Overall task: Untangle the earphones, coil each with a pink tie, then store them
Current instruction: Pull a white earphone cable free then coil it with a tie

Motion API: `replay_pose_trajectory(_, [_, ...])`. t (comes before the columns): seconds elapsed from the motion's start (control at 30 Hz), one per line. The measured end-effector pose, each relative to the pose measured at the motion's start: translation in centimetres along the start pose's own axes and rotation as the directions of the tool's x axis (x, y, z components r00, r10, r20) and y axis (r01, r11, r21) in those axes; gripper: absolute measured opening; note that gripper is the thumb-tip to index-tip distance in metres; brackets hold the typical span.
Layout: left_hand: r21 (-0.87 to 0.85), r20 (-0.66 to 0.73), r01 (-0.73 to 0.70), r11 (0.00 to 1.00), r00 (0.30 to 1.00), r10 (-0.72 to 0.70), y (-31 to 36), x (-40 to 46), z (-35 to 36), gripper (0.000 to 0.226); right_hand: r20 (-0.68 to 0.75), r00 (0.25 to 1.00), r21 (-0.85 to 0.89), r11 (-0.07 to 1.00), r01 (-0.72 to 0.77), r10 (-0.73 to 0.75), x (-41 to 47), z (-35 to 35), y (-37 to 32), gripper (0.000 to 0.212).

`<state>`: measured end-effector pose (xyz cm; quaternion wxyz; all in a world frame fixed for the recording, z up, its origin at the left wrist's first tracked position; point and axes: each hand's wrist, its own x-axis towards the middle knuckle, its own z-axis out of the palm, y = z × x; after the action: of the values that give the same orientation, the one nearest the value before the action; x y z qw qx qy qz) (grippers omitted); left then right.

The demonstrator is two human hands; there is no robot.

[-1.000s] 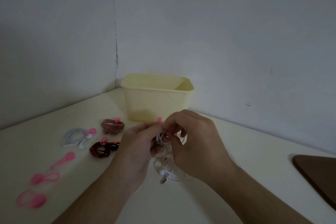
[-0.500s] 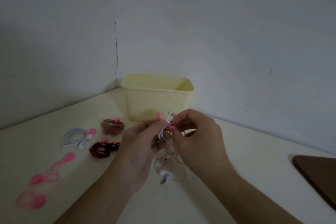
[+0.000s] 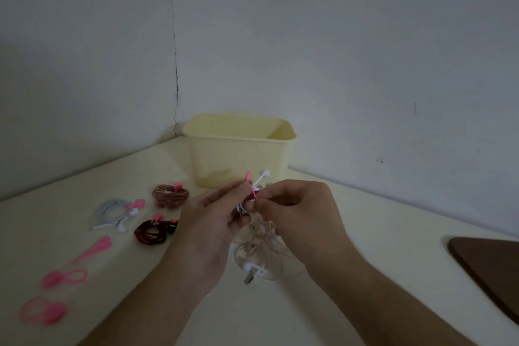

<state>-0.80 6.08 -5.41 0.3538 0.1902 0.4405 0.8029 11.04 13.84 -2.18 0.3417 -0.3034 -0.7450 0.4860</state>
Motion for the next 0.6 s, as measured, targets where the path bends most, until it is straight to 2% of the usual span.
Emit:
replay_pose_trajectory(0.07, [-0.002, 0.006, 0.011, 1.000, 1.000, -0.011, -0.1, 0.1, 0.0, 0.015, -0.006, 0.999, 0.043, 0.998, -0.041, 0.041, 0.0, -0.1, 0.1, 0.006])
replay_pose_trajectory(0.17, [0.000, 0.022, 0.020, 1.000, 1.000, -0.020, -0.1, 0.1, 0.0, 0.015, -0.048, 0.993, 0.106, 0.989, -0.106, 0.112, 0.1, -0.1, 0.3, 0.029])
replay_pose_trajectory(0.23, [0.001, 0.033, 0.026, 1.000, 0.999, -0.026, -0.1, 0.1, 0.1, 0.015, -0.040, 0.992, 0.103, 0.988, -0.112, 0.117, 0.3, -0.1, 0.6, 0.034])
replay_pose_trajectory(0.4, [0.032, 0.077, 0.041, 0.999, 0.996, -0.044, -0.1, 0.2, 0.0, 0.015, 0.015, 0.997, -0.024, 0.997, 0.071, -0.071, 0.7, 0.0, 1.5, 0.006])
replay_pose_trajectory(0.6, [0.027, 0.134, 0.049, 0.998, 0.990, -0.053, -0.3, 0.2, 0.0, 0.023, 0.059, 0.983, -0.135, 0.975, 0.178, -0.171, 1.1, -0.8, 1.9, 0.009])
